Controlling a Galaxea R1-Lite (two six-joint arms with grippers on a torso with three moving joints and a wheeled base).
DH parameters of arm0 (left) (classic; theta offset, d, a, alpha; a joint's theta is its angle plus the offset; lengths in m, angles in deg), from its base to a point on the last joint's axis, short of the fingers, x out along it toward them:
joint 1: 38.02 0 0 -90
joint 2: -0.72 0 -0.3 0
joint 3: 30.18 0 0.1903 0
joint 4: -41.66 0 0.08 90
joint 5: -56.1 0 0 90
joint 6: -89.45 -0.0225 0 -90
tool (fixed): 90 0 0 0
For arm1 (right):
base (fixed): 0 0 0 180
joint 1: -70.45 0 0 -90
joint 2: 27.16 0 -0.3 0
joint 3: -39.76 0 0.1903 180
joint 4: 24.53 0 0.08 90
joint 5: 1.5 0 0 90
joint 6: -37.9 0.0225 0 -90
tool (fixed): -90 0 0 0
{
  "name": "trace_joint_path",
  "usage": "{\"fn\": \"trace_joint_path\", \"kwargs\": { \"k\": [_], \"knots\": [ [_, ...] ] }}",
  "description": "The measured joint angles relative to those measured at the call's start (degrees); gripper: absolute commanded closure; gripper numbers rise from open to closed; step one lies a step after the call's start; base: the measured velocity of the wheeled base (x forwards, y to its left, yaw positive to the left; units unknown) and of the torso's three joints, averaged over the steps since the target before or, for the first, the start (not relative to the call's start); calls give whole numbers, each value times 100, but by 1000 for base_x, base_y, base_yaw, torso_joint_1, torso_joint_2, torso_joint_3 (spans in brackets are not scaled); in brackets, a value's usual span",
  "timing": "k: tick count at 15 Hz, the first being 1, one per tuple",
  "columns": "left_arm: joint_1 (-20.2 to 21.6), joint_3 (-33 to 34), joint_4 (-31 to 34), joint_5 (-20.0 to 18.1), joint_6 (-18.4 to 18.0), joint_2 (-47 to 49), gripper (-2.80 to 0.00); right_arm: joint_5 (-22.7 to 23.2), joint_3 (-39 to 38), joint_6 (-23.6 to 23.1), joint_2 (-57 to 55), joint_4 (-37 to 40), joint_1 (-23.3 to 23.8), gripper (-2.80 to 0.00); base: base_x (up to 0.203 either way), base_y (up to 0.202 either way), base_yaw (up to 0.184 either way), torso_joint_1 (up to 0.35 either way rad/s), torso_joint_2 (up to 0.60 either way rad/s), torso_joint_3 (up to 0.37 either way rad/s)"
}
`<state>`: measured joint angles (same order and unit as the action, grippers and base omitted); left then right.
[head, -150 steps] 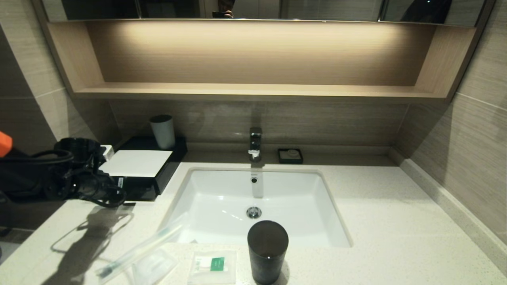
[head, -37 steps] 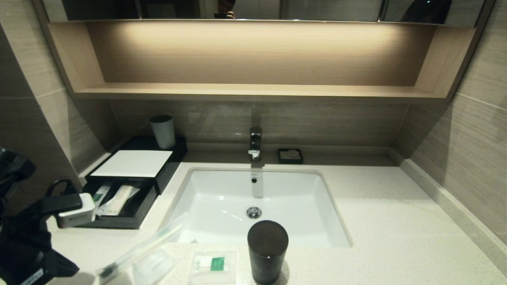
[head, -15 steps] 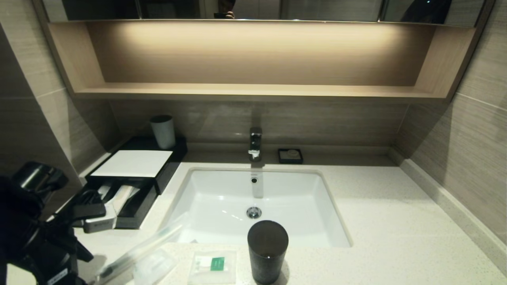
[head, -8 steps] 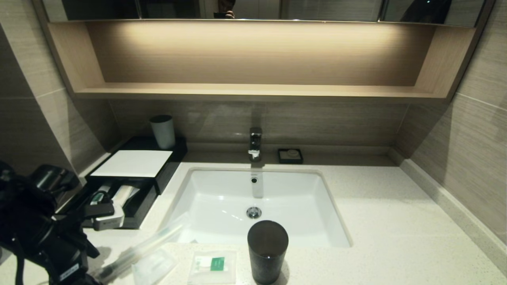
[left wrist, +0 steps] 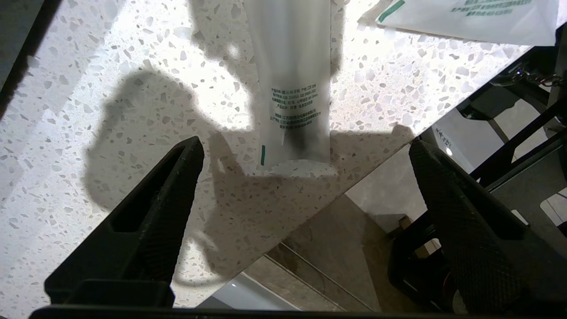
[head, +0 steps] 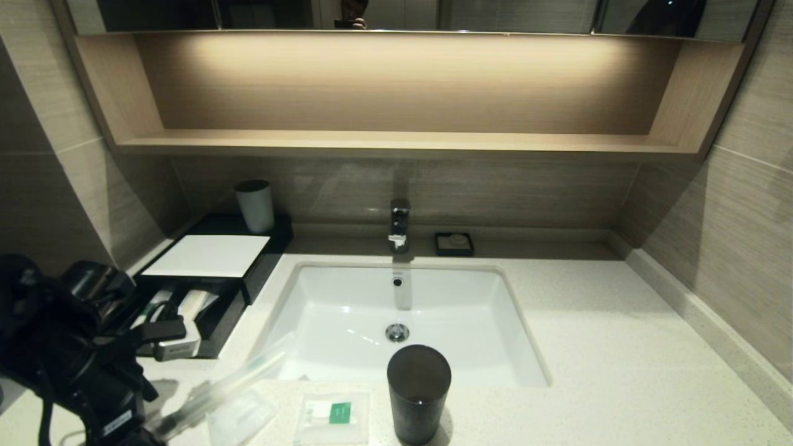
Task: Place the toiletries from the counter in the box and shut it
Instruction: Pick up the bathroom toiletry
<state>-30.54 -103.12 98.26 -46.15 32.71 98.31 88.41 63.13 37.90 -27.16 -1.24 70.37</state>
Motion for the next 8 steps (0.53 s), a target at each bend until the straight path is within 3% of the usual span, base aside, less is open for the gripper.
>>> {"fn": "trace_joint_path", "kwargs": {
  "k": [8],
  "knots": [
    [-140,55,-212,221,22,116,-280,0,0,0,0,0,0,0,0,0,0,0,0,0]
  ]
}}
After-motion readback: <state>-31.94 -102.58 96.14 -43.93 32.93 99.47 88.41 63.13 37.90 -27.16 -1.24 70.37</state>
